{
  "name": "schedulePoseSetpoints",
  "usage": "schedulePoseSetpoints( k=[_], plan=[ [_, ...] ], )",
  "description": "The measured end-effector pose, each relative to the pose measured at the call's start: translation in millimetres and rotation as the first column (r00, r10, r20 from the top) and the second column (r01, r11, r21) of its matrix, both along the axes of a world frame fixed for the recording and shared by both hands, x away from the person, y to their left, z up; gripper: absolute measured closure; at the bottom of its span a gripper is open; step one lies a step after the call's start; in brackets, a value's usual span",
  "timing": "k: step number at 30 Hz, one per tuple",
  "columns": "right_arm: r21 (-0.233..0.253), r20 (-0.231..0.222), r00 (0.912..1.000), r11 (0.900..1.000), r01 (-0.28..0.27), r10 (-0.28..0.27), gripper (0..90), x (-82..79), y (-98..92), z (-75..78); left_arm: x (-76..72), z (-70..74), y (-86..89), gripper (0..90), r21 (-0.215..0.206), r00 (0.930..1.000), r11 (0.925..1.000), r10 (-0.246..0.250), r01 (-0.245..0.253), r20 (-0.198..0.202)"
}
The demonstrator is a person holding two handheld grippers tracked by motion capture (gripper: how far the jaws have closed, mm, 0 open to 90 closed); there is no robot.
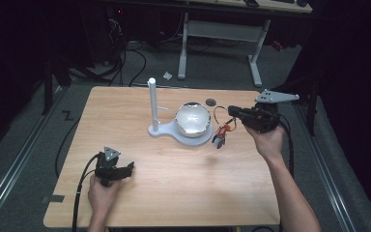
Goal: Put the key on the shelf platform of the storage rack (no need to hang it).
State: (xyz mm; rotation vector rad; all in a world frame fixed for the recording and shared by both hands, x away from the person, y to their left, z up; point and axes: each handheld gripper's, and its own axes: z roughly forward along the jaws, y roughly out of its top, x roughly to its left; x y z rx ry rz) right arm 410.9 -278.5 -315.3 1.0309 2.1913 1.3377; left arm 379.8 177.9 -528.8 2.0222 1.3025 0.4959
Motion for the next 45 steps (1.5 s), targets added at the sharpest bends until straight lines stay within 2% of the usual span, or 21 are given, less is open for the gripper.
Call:
schedulePoseSetpoints(
  k=[10, 23, 27, 32, 37, 45],
  plan=[
    [0.008, 0.015, 0.9994, 0.999, -0.031, 0.031, 87.8, 11.8, 15.9, 15.0, 0.0, 0.0, 0.1, 21.7, 0.001, 1.0000, 1.0000, -0.001, 0.001, 0.000],
    [0.008, 0.008, 0.9987, 0.999, -0.051, 0.051, 87.8, 32.8, 34.8, 24.1, 0.0, 0.0, 0.1, 21.7, 0.000, 1.0000, 1.0000, 0.000, 0.000, -0.001],
    [-0.002, -0.001, 0.9989, 0.999, -0.047, 0.047, 87.8, 38.0, 40.4, 23.7, 0.0, 0.0, 0.1, 21.7, 0.000, 1.0000, 1.0000, 0.000, 0.000, 0.000],
    [-0.005, -0.009, 0.9996, 1.000, -0.026, 0.026, 87.8, 53.9, 46.5, 21.1, 0.0, 0.0, 0.0, 21.7, -0.001, 1.0000, 1.0000, 0.001, -0.001, 0.000],
    [-0.013, -0.014, 0.9998, 1.000, -0.014, 0.014, 87.8, 62.6, 50.0, 18.7, 0.0, 0.0, 0.1, 21.7, -0.001, 1.0000, 1.0000, 0.000, 0.000, 0.000],
    [-0.025, -0.045, 0.9989, 1.000, 0.009, -0.010, 87.7, 80.3, 57.2, 5.8, 0.0, 0.0, 0.1, 21.7, 0.000, 1.0000, 1.0000, 0.000, 0.000, -0.001]
  ],
)
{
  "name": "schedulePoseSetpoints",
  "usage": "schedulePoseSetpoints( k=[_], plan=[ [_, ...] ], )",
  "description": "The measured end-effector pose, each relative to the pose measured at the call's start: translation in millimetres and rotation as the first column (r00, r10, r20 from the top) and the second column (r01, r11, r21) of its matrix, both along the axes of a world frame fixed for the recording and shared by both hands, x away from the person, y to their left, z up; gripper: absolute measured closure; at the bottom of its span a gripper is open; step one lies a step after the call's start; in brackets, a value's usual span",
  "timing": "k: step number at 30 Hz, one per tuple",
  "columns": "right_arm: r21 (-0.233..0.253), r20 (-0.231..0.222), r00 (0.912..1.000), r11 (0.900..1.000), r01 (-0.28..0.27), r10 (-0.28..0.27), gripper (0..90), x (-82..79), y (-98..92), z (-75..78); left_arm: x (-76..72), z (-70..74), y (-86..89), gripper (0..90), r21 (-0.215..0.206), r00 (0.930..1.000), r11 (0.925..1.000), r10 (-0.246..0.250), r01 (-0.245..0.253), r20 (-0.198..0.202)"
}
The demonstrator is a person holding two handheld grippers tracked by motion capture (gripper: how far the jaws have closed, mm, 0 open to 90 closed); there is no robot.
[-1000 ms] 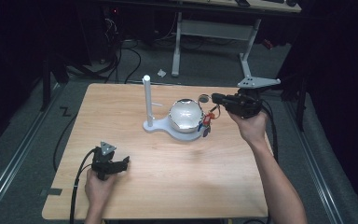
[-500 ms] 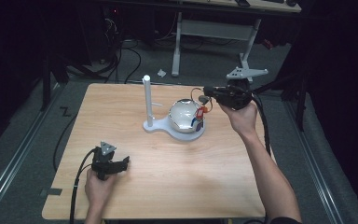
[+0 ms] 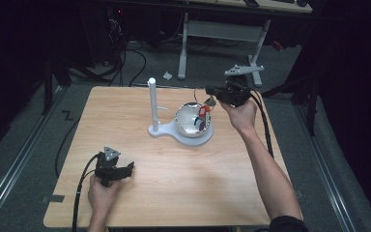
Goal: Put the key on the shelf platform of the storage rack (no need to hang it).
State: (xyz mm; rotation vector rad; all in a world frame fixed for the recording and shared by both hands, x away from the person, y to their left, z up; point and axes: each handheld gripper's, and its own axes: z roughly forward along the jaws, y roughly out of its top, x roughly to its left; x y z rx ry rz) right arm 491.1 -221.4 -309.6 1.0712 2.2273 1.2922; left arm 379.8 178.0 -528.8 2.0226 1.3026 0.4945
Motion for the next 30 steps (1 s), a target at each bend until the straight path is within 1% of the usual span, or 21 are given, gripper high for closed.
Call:
schedulePoseSetpoints(
  k=[6, 7, 10, 13, 14, 15, 16, 19, 22, 24, 30],
  plan=[
    [-0.011, -0.015, 0.9999, 1.000, -0.001, 0.001, 87.7, 6.0, 4.4, -8.1, 0.0, -0.1, 0.0, 21.7, 0.000, 1.0000, 1.0000, 0.000, 0.000, 0.001],
    [-0.020, -0.020, 0.9998, 1.000, -0.003, 0.003, 87.7, 8.0, 6.7, -11.3, 0.0, 0.0, 0.0, 21.7, 0.000, 1.0000, 1.0000, 0.000, 0.000, 0.001],
    [-0.025, -0.022, 0.9997, 1.000, -0.005, 0.004, 87.7, 9.5, 8.3, -14.0, 0.0, -0.1, 0.0, 21.7, 0.000, 1.0000, 1.0000, 0.000, 0.000, 0.001],
    [-0.031, -0.036, 0.9993, 0.999, -0.013, 0.011, 87.7, 12.4, 11.7, -20.7, 0.0, -0.1, 0.0, 21.7, -0.001, 1.0000, 1.0000, 0.000, 0.000, 0.001],
    [-0.031, -0.036, 0.9993, 0.999, -0.013, 0.011, 87.7, 12.4, 11.7, -20.7, 0.0, -0.1, 0.0, 21.7, -0.001, 1.0000, 1.0000, 0.000, 0.000, 0.001],
    [-0.032, -0.045, 0.9989, 0.999, -0.014, 0.012, 87.7, 13.0, 13.3, -24.9, 0.0, 0.0, 0.0, 21.7, 0.000, 1.0000, 1.0000, 0.000, 0.000, 0.000],
    [-0.032, -0.045, 0.9989, 0.999, -0.014, 0.012, 87.7, 13.0, 13.3, -24.9, 0.0, 0.0, 0.0, 21.7, 0.001, 1.0000, 1.0000, 0.000, 0.000, 0.001],
    [-0.045, -0.064, 0.9979, 0.999, -0.013, 0.010, 87.7, 14.5, 15.6, -33.8, 0.0, 0.0, 0.0, 21.7, 0.001, 1.0000, 1.0000, 0.000, 0.000, 0.000],
    [-0.048, -0.070, 0.9975, 0.999, -0.015, 0.012, 87.7, 15.2, 16.0, -37.3, 0.0, 0.0, 0.0, 21.7, 0.001, 1.0000, 1.0000, 0.000, 0.000, 0.000],
    [-0.063, -0.070, 0.9974, 0.998, -0.020, 0.016, 87.6, 15.8, 18.0, -40.4, 0.0, 0.0, 0.0, 21.7, 0.000, 1.0000, 1.0000, 0.000, 0.000, 0.001],
    [-0.074, -0.077, 0.9968, 0.997, -0.027, 0.021, 87.6, 15.9, 21.4, -44.2, 0.0, 0.0, 0.0, 21.7, 0.001, 1.0000, 1.0000, 0.000, 0.000, 0.001]
  ],
)
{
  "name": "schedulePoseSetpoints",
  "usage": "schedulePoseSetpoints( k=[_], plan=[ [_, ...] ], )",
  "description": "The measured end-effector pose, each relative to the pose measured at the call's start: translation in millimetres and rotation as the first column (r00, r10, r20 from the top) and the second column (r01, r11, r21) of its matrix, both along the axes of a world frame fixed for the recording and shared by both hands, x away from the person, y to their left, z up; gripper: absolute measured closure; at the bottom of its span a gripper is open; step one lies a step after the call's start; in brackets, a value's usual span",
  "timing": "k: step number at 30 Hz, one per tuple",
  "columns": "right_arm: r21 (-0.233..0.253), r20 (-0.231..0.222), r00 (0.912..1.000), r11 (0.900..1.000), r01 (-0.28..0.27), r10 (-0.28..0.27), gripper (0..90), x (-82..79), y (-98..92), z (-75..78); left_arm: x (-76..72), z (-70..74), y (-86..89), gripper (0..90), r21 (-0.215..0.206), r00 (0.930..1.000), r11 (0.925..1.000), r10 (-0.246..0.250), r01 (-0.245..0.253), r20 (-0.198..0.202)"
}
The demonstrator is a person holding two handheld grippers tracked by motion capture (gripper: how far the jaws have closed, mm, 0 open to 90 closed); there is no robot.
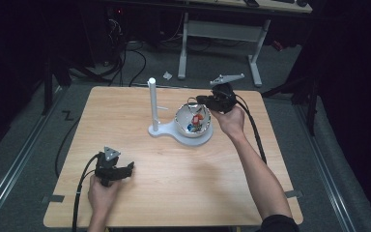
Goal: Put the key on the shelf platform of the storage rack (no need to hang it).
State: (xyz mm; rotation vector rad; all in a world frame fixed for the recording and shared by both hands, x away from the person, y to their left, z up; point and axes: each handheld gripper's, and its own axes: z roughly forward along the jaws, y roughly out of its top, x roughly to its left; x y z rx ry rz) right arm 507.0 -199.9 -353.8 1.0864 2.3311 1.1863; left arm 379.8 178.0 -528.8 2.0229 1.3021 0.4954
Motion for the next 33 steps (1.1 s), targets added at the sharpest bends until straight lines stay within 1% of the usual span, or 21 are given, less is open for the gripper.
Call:
schedulePoseSetpoints(
  k=[2, 4, 13, 22, 24, 27, 33],
  plan=[
    [0.001, 0.000, 1.0000, 1.000, -0.003, 0.003, 87.6, 0.3, 0.1, -1.4, 0.0, 0.0, 0.0, 21.7, 0.000, 1.0000, 1.0000, 0.000, 0.000, 0.000],
    [0.007, -0.014, 0.9999, 1.000, 0.001, -0.001, 87.6, 0.7, 0.1, -5.7, 0.0, 0.0, 0.0, 21.6, 0.000, 1.0000, 1.0000, 0.000, 0.000, 0.000],
    [0.010, -0.038, 0.9993, 1.000, 0.002, -0.002, 87.6, 3.3, -1.9, -17.8, 0.0, 0.0, 0.0, 21.7, 0.000, 1.0000, 1.0000, 0.000, 0.000, 0.000],
    [0.000, -0.056, 0.9984, 1.000, 0.003, -0.003, 87.6, 5.5, 0.5, -28.2, 0.0, 0.0, -0.1, 21.6, -0.001, 1.0000, 1.0000, 0.000, 0.000, 0.000],
    [0.002, -0.062, 0.9980, 1.000, 0.006, -0.006, 87.5, 5.2, 0.4, -30.0, 0.0, 0.0, 0.0, 21.7, -0.001, 1.0000, 1.0000, 0.000, 0.000, 0.000],
    [0.001, -0.060, 0.9982, 1.000, 0.003, -0.003, 87.5, 5.6, 0.6, -31.8, 0.0, 0.0, -0.1, 21.7, -0.001, 1.0000, 1.0000, 0.000, 0.000, 0.000],
    [-0.010, -0.074, 0.9973, 1.000, 0.005, -0.006, 87.5, 6.0, 3.5, -37.2, 0.0, 0.0, 0.0, 21.6, -0.001, 1.0000, 1.0000, 0.000, 0.000, 0.000]
  ],
)
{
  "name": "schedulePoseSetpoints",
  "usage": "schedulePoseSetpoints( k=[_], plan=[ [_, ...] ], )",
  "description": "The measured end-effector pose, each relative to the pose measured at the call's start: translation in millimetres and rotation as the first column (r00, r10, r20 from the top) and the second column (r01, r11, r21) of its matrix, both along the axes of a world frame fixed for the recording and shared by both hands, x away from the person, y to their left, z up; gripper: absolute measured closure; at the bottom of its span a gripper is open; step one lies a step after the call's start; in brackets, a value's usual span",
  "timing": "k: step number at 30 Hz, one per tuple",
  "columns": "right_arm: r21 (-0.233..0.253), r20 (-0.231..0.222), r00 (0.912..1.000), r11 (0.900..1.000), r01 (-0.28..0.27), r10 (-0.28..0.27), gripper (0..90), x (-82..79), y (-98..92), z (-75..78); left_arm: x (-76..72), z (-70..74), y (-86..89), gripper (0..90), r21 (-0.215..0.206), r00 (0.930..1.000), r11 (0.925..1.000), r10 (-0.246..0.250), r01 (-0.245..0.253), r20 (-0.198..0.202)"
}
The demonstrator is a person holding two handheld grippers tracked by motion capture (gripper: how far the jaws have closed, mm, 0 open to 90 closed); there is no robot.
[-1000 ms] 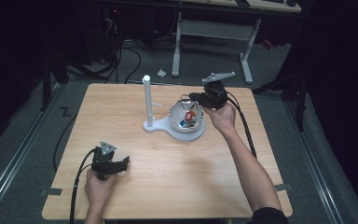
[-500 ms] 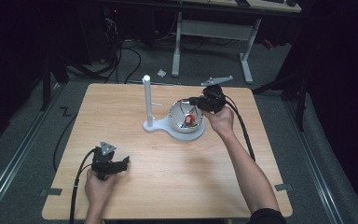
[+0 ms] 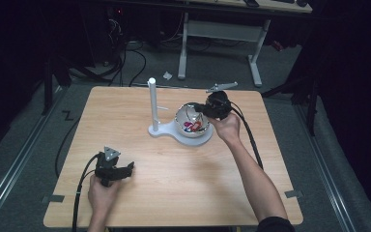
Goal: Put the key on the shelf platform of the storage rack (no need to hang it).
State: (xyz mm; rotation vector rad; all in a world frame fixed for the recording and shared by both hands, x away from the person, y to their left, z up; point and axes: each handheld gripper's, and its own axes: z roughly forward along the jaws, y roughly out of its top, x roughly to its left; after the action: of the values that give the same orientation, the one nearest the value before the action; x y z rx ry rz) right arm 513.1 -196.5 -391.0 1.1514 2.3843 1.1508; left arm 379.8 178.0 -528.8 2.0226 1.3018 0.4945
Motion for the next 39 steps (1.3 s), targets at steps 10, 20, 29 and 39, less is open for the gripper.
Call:
schedulePoseSetpoints(
  k=[10, 20, 29, 39],
  plan=[
    [-0.011, -0.019, 0.9998, 1.000, 0.003, -0.003, 87.4, 2.8, 0.7, -7.9, 0.0, 0.0, 0.0, 21.7, 0.000, 1.0000, 1.0000, 0.000, 0.000, 0.000],
    [-0.027, -0.050, 0.9984, 0.999, 0.025, -0.026, 87.3, 6.8, 0.6, -17.1, 0.0, 0.0, 0.0, 21.7, 0.000, 1.0000, 1.0000, 0.000, 0.000, 0.000],
    [-0.065, -0.060, 0.9972, 0.997, 0.042, -0.045, 87.3, 11.6, 0.7, -27.2, 0.0, -0.1, 0.0, 21.7, 0.000, 1.0000, 1.0000, 0.000, 0.000, 0.000],
    [-0.079, -0.059, 0.9959, 0.995, 0.064, -0.069, 87.3, 11.7, 0.1, -29.1, 0.0, -0.1, 0.0, 21.7, 0.000, 1.0000, 1.0000, 0.000, 0.000, 0.001]
  ],
)
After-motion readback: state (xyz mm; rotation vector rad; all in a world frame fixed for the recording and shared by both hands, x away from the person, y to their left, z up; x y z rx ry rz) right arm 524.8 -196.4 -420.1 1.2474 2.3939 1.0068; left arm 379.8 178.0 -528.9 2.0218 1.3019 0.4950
